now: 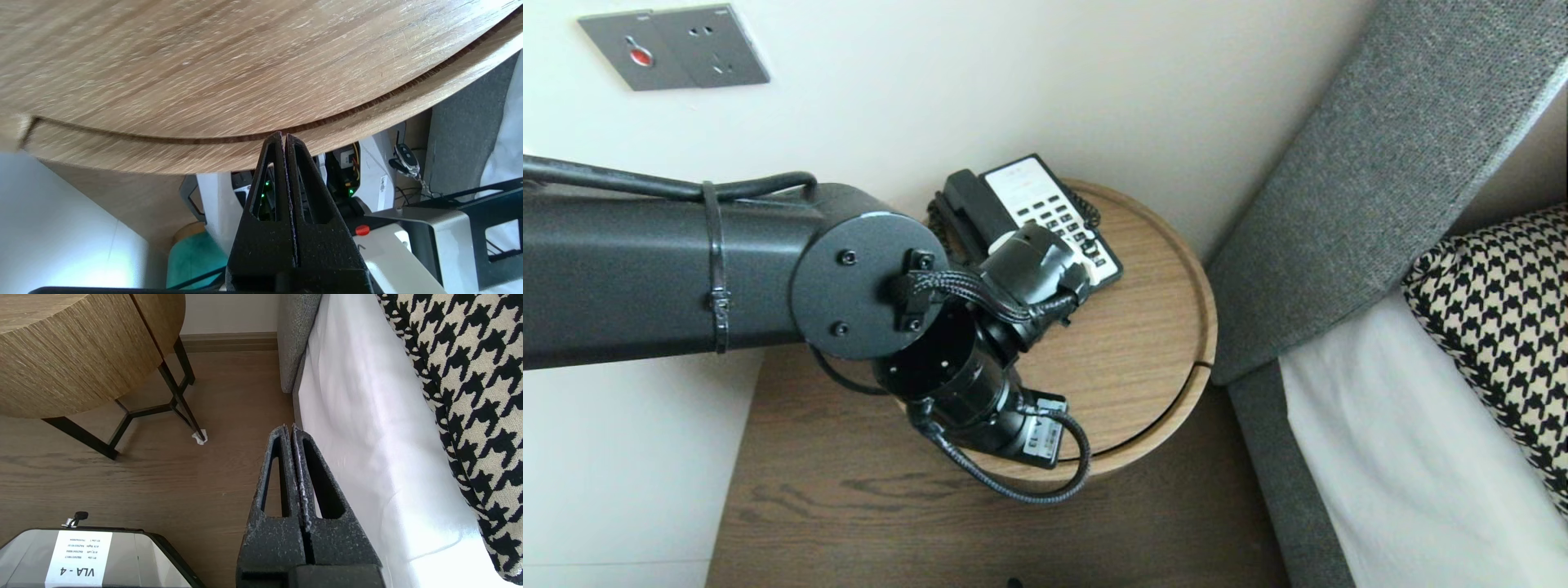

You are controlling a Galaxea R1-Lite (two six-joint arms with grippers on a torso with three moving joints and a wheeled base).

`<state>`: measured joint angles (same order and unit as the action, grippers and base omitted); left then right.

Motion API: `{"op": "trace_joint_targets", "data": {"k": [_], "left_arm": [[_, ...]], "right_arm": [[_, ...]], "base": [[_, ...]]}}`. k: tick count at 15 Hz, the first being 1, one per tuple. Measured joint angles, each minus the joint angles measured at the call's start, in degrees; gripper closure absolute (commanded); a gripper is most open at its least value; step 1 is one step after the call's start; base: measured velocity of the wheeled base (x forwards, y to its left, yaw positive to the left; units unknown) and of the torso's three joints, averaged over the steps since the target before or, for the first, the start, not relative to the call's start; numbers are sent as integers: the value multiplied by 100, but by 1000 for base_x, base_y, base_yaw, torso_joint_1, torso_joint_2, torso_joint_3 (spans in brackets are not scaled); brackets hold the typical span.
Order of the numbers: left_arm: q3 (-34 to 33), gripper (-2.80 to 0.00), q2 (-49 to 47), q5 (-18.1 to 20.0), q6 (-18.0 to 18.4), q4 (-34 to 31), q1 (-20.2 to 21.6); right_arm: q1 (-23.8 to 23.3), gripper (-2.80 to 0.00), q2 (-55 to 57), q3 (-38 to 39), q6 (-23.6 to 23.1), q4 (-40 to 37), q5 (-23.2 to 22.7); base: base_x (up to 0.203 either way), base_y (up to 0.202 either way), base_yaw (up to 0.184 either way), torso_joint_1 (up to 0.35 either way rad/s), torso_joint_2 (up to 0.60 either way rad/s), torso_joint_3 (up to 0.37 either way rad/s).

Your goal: Open the nightstand drawer

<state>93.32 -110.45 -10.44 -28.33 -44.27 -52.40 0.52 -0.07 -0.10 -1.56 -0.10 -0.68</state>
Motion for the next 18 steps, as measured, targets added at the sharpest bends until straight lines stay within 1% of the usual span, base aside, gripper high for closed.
{"op": "trace_joint_targets", "data": {"k": [3,8,13,18], "left_arm": [[-212,0,-35,-12,-12,336,2],[-370,0,-71,-12,-13,384,0],[-515,0,-15,-1,-11,354,-94],[-994,0,143,11,-13,384,-316]], "right_arm": [[-1,0,0,0,1,0,0],[-4,0,0,0,2,0,0],[0,0,0,0,1,0,0],[0,0,0,0,2,0,0]], "base": [[0,0,0,0,0,0],[0,0,0,0,0,0],[0,0,0,0,0,0],[0,0,0,0,0,0]]}}
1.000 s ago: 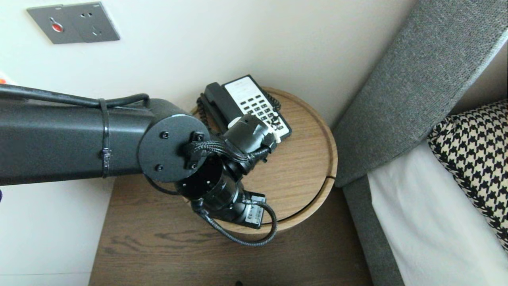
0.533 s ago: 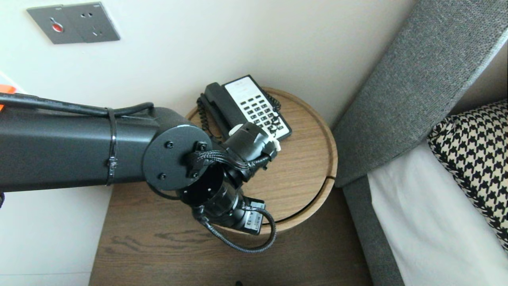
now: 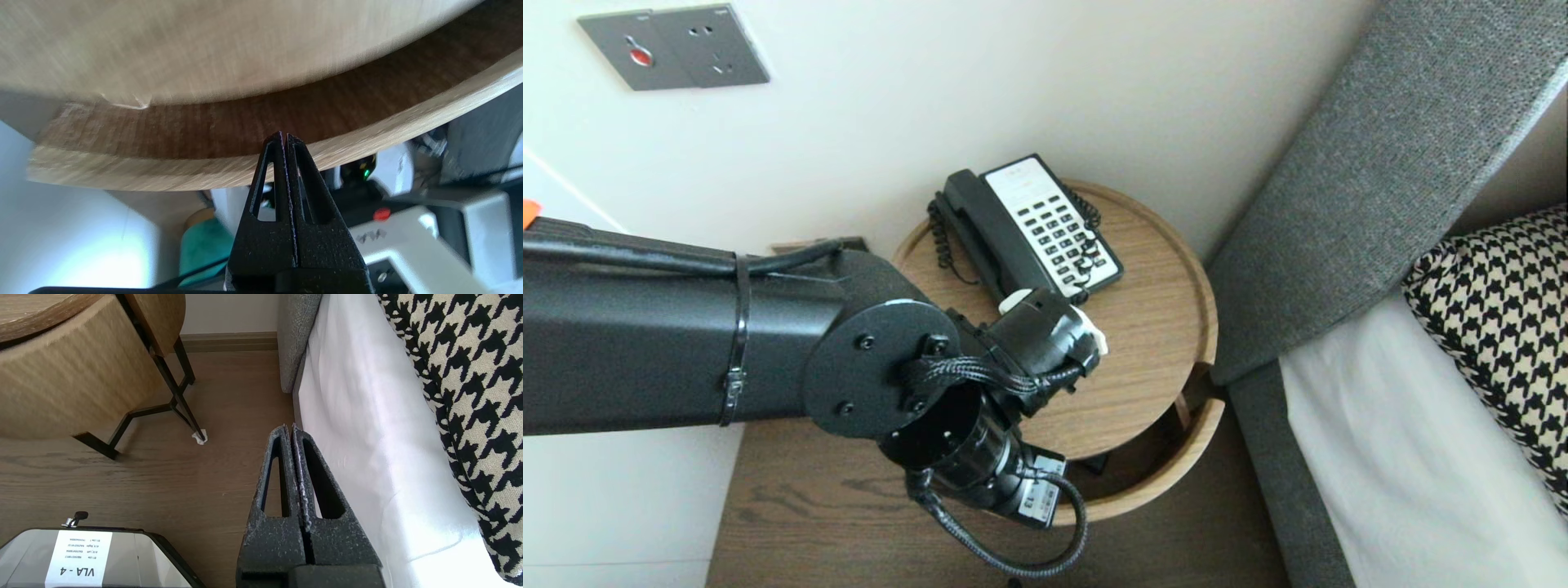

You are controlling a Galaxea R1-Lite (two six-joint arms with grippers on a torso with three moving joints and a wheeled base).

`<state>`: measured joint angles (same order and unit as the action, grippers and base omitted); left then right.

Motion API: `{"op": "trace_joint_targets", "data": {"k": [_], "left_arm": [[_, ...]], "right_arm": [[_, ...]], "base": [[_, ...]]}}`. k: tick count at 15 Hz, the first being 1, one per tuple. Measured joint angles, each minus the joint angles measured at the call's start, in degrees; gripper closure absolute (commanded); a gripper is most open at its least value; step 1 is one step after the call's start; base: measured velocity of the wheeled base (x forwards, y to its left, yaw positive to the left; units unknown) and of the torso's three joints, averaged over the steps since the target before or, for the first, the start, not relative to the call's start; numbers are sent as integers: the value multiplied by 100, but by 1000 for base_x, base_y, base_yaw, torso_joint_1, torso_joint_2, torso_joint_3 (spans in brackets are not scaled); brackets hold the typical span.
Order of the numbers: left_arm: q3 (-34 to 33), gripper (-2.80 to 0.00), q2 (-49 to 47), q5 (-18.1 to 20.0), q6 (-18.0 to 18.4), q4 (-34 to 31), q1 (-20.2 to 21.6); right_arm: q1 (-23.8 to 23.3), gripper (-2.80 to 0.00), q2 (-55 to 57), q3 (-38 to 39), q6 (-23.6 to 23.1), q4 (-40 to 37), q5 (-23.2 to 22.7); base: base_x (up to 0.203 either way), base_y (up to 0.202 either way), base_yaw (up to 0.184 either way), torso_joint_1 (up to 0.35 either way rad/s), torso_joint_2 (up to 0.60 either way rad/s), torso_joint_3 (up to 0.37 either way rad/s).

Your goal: Open the nightstand drawer

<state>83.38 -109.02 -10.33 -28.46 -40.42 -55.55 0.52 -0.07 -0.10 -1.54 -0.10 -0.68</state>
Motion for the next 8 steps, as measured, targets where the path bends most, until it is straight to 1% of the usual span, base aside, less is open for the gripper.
{"op": "trace_joint_targets", "data": {"k": [5,8], "left_arm": [[-853,0,346,3,-12,369,-273],[-1316,0,605,18,-25,453,-466]], "right_arm": [[0,0,0,0,0,0,0],[0,0,0,0,0,0,2]], "base": [[0,0,0,0,0,0],[0,0,0,0,0,0]]}}
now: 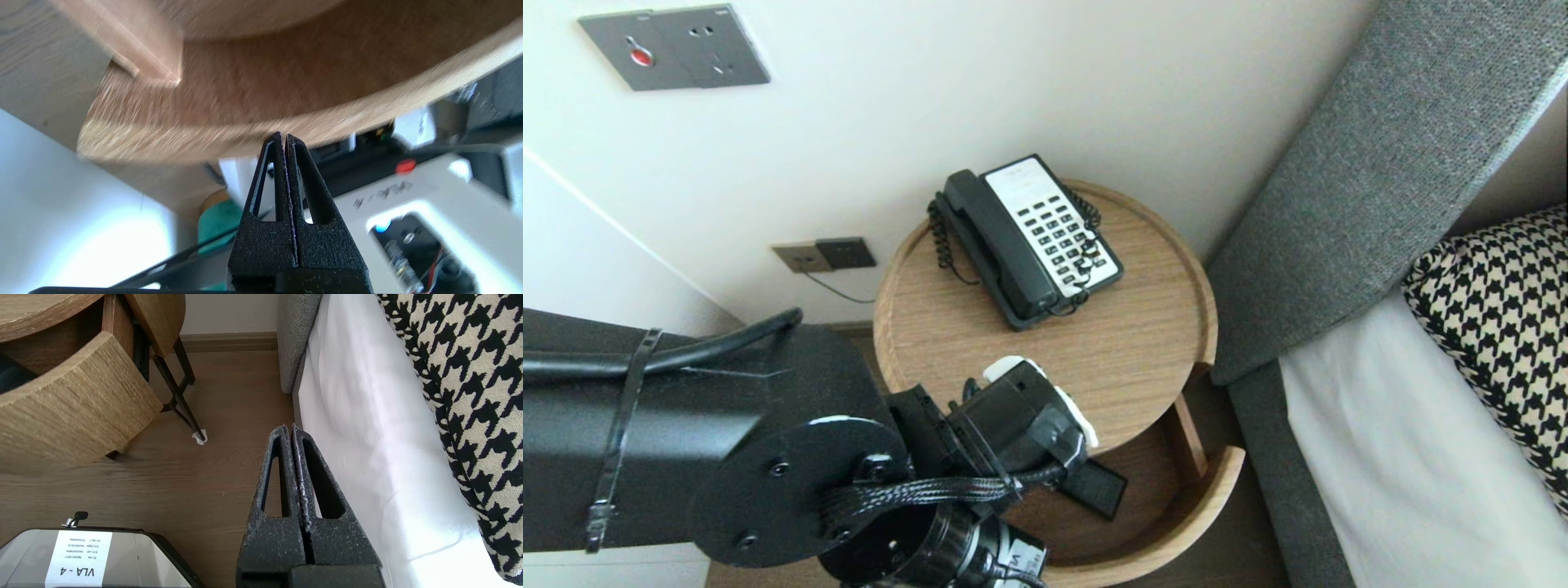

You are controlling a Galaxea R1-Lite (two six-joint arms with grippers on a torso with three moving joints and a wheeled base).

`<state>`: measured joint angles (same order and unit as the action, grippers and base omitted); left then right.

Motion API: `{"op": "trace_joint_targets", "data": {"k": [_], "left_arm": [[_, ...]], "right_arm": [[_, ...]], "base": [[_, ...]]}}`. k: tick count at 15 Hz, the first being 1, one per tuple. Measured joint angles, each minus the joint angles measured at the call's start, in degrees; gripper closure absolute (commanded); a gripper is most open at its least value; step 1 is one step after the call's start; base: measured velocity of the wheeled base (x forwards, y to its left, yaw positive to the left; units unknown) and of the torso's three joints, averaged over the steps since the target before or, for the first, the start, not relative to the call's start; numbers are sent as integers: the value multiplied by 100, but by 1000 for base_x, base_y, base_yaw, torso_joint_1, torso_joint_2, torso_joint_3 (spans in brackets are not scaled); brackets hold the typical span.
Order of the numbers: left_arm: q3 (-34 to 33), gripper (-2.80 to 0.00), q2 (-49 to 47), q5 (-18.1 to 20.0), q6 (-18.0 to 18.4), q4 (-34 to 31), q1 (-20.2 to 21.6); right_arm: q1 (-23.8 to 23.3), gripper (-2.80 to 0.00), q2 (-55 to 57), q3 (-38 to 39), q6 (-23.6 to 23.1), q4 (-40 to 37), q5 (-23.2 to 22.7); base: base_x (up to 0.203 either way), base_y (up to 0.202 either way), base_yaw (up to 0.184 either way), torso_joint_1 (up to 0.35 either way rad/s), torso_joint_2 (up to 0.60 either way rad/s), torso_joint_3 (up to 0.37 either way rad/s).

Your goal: Open the nightstand drawer

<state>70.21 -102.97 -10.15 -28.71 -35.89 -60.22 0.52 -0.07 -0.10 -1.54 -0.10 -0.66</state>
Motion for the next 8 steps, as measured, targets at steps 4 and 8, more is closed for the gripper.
{"op": "trace_joint_targets", "data": {"k": [4,8], "left_arm": [[-472,0,218,2,-35,172,-269],[-418,0,291,-40,-80,396,-354]], "right_arm": [[0,0,0,0,-2,0,0],[5,0,0,0,-2,0,-2]], "base": [[0,0,0,0,0,0],[0,0,0,0,0,0]]}}
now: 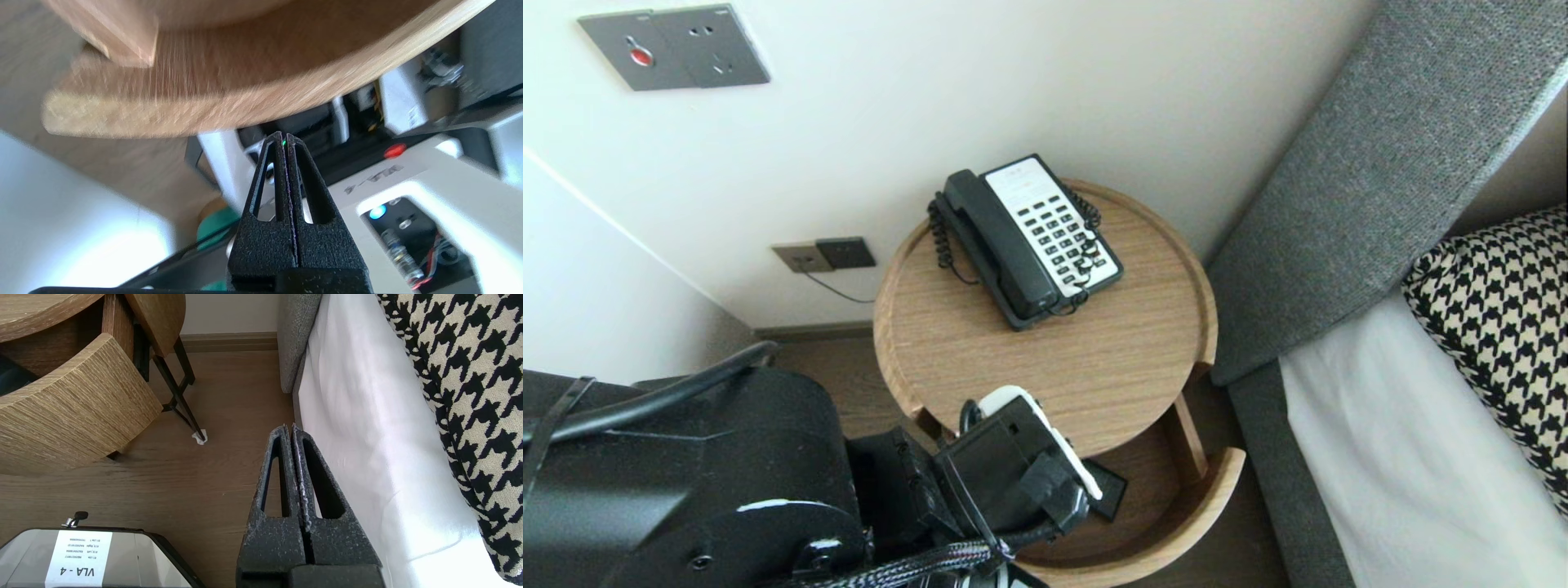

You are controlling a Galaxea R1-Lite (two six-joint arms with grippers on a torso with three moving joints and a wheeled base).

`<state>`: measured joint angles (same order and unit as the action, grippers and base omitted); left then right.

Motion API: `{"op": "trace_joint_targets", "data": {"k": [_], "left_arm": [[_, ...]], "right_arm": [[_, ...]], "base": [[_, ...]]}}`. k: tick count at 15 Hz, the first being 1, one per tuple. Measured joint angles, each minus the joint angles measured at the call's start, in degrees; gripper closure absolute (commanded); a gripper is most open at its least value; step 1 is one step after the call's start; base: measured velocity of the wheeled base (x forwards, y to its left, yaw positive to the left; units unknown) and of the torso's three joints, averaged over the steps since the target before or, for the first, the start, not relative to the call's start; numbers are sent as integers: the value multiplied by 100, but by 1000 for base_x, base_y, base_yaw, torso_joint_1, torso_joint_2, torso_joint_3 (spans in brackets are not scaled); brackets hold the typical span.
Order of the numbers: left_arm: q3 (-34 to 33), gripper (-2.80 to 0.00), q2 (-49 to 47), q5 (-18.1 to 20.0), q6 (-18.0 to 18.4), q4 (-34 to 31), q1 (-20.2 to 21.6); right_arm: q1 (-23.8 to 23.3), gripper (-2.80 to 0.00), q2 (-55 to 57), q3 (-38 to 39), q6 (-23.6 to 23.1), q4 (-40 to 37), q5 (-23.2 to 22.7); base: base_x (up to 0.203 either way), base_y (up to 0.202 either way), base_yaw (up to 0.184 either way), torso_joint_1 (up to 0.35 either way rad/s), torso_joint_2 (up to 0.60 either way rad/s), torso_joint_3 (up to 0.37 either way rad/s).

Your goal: Open the nightstand drawer

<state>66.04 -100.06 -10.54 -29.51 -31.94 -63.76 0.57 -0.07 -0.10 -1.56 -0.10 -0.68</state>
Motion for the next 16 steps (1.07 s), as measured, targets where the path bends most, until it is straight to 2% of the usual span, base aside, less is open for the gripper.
{"op": "trace_joint_targets", "data": {"k": [4,7,14,16], "left_arm": [[371,0,171,-23,-9,9,34],[280,0,123,-1,-3,42,161],[-112,0,-395,24,1,1077,389],[-237,0,-451,41,2,1124,393]], "right_arm": [[-5,0,0,0,2,0,2],[-5,0,0,0,2,0,0],[-2,0,0,0,1,0,2],[0,0,0,0,0,0,2]], "base": [[0,0,0,0,0,0],[0,0,0,0,0,0],[0,0,0,0,0,0],[0,0,0,0,0,0]]}}
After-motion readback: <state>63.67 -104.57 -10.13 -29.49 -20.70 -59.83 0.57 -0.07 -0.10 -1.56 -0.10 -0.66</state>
